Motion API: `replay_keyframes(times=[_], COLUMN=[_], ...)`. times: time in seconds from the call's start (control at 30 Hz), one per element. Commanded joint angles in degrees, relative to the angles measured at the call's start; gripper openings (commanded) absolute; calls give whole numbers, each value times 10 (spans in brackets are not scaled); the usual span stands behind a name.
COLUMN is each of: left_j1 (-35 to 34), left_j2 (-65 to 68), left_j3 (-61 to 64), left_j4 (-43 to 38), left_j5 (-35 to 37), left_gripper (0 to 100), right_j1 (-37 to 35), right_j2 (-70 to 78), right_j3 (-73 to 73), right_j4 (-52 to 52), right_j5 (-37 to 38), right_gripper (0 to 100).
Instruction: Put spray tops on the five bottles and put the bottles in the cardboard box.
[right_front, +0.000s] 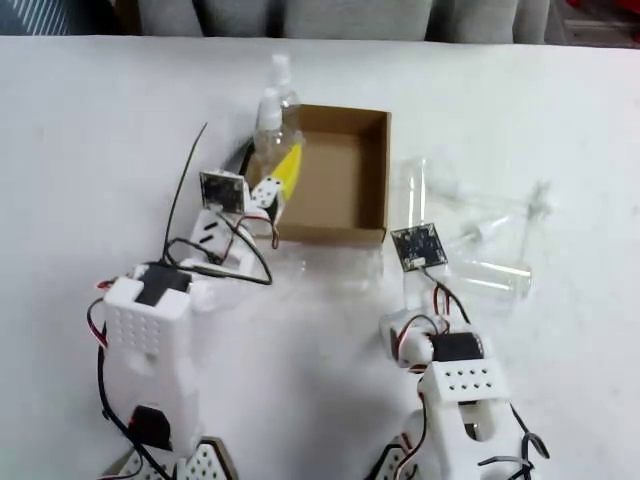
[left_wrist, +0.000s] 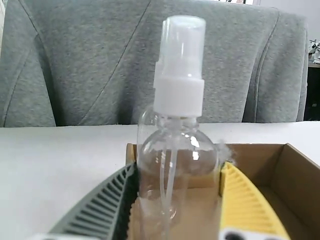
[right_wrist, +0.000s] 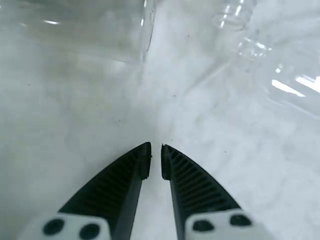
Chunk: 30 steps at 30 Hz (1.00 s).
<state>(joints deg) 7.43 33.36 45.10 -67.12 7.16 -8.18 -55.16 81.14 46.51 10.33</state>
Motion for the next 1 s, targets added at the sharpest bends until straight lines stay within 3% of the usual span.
replay_keyframes(times=[0.0, 0.97], left_j1=[-2, -5], left_j2=[-22, -102], left_j3=[6, 77], left_j4=[-11, -15], left_j5=[3, 5], left_gripper=[315, 313], right_j1=[3, 3], right_j2=[0, 0], right_j3=[-3, -3], right_j4=[-10, -10], right_j5=[6, 6], right_gripper=[18, 18])
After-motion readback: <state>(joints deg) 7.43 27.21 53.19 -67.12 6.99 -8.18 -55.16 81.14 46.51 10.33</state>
